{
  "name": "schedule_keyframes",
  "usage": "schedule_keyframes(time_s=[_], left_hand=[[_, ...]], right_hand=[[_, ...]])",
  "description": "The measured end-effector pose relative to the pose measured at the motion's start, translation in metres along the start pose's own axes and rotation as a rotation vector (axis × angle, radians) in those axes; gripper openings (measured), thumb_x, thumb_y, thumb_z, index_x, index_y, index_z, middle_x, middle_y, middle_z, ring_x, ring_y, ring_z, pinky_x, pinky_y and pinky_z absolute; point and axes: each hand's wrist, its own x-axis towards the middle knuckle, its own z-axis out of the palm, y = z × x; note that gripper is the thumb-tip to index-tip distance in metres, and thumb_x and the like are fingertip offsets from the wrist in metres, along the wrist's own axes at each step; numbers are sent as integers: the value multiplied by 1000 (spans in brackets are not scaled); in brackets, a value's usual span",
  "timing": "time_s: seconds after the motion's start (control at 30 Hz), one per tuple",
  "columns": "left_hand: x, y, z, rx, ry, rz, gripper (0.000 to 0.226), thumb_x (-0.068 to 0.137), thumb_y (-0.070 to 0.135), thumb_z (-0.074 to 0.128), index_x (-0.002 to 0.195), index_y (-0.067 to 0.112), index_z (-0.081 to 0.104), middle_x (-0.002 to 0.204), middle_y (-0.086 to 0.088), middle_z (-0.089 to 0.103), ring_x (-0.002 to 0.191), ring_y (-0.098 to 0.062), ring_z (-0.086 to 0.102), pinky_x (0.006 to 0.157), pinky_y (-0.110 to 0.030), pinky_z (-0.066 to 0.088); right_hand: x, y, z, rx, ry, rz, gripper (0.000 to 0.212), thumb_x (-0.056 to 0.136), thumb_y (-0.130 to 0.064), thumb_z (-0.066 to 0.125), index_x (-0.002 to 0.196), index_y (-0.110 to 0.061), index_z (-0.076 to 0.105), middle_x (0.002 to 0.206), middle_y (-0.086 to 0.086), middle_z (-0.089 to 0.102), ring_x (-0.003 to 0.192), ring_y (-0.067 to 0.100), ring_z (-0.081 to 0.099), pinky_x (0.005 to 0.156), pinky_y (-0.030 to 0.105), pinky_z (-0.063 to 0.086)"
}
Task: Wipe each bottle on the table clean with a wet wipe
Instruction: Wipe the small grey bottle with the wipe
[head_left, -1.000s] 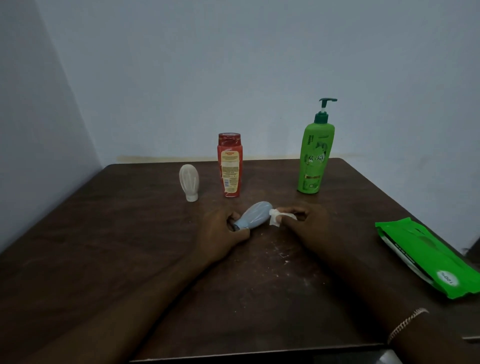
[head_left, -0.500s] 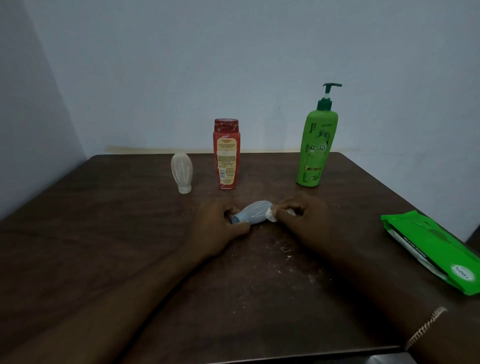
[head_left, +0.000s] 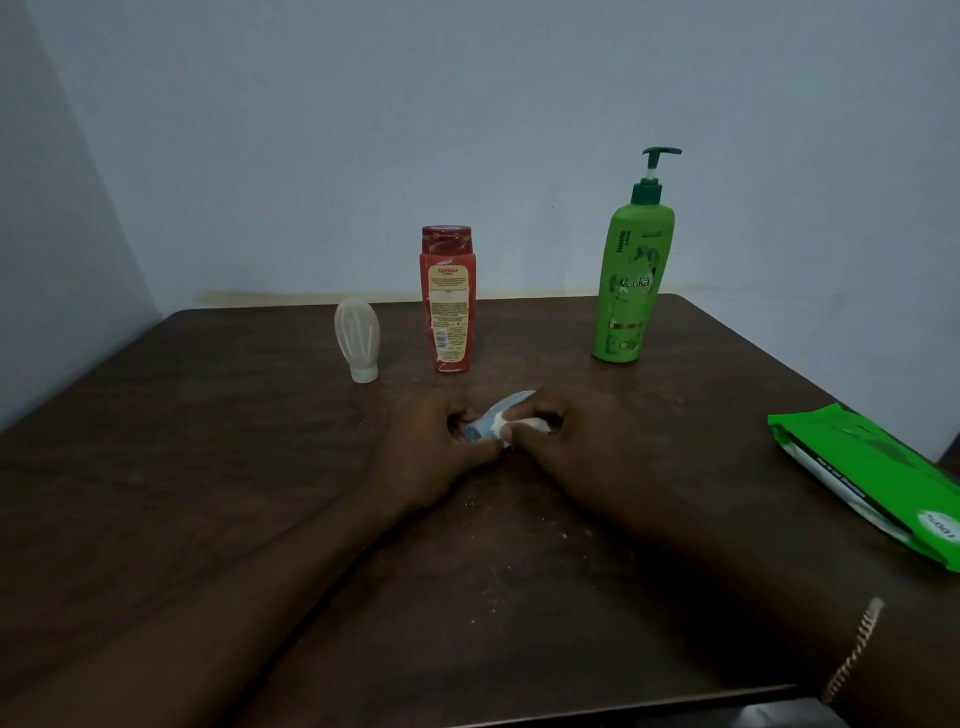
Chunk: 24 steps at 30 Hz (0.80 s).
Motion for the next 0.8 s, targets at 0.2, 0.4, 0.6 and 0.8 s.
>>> schedule_keyframes(time_s=[0.2, 0.4, 0.6, 0.8], left_hand=[[1, 1, -3, -19, -35, -26, 30, 75, 47, 78, 94, 26, 71, 82, 7, 69, 74, -9, 63, 69, -40, 59], [1, 3, -4, -40, -36, -16, 26, 77, 45, 80, 92, 25, 72, 79, 6, 68, 70, -9, 62, 60, -29, 53], [2, 0, -4, -58, -47, -31, 24, 74, 42, 82, 89, 27, 71, 84, 8, 69, 75, -8, 64, 69, -40, 59], [2, -1, -4, -43, -62, -16, 28, 73, 39, 84, 90, 30, 64, 91, 10, 65, 79, -6, 60, 69, -32, 56]], right_hand=[[5, 7, -13, 13, 16, 88, 15, 88, -27, 70, 101, -26, 76, 99, -10, 73, 79, -10, 59, 69, 1, 42], [1, -1, -2, -42, -43, -22, 21, 84, -29, 72, 105, -28, 73, 107, -11, 70, 98, 1, 60, 89, 20, 49], [12, 24, -19, 33, 76, 141, 12, 84, -25, 73, 94, -22, 79, 88, -5, 76, 70, -7, 62, 62, 1, 41], [1, 10, -12, -6, -32, 81, 18, 88, -28, 68, 105, -26, 73, 100, -12, 69, 85, -2, 57, 73, 4, 41]])
